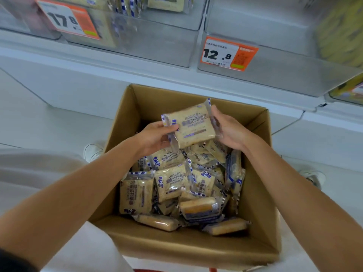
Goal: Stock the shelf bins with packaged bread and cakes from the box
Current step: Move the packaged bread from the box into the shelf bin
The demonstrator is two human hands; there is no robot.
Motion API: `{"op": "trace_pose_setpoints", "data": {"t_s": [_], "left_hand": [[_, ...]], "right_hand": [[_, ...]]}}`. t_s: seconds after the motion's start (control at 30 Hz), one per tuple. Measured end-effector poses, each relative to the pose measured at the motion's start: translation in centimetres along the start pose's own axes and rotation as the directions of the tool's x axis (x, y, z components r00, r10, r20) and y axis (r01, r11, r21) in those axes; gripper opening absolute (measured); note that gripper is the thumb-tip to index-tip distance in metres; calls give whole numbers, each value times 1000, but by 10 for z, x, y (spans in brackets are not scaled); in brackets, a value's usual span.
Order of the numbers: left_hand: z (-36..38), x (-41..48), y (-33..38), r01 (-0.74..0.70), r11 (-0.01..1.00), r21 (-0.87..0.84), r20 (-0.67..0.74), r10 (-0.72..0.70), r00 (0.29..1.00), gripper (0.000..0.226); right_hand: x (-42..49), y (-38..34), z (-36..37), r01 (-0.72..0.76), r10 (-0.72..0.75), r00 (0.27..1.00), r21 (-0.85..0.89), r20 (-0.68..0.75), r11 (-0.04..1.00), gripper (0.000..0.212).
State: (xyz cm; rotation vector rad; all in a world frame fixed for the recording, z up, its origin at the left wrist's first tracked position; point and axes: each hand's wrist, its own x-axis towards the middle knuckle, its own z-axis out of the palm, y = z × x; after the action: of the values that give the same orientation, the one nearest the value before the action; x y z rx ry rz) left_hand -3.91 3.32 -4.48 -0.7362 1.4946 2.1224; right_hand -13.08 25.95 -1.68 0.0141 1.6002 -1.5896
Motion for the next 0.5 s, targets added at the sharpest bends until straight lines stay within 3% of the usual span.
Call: {"op": "trace_pose_setpoints", "data": {"t_s": [0.07,0.13,0.2,0.23,0.3,0.37,0.5], "left_hand": [[-5,0,4,-70,997,35,-144,75,987,38],[-16,-2,6,-86,991,106,-231,109,967,31],[-23,-3,4,-85,988,126,-264,116,958,27],[-24,-4,3,-85,988,128,-270,118,956,27],[-25,-5,1,-91,988,122,-283,123,951,26],[-26,-4,1,-102,989,103,-294,129,947,26],[-28,-5,2,-114,986,118,-323,147,935,20]], "right_hand": [[15,16,-15,-12,-24,976,-164,-215,986,49],[28,41,-33,-184,-17,905,-427,-426,885,47],[32,71,-33,-360,146,913,-586,-380,726,71],[32,84,-25,-358,178,929,-662,-325,659,86],[32,100,-5,-232,43,967,-804,-250,548,100],[32,107,6,-111,-134,972,-877,-194,468,98],[35,90,-1,-130,-60,972,-738,-225,662,63]]}}
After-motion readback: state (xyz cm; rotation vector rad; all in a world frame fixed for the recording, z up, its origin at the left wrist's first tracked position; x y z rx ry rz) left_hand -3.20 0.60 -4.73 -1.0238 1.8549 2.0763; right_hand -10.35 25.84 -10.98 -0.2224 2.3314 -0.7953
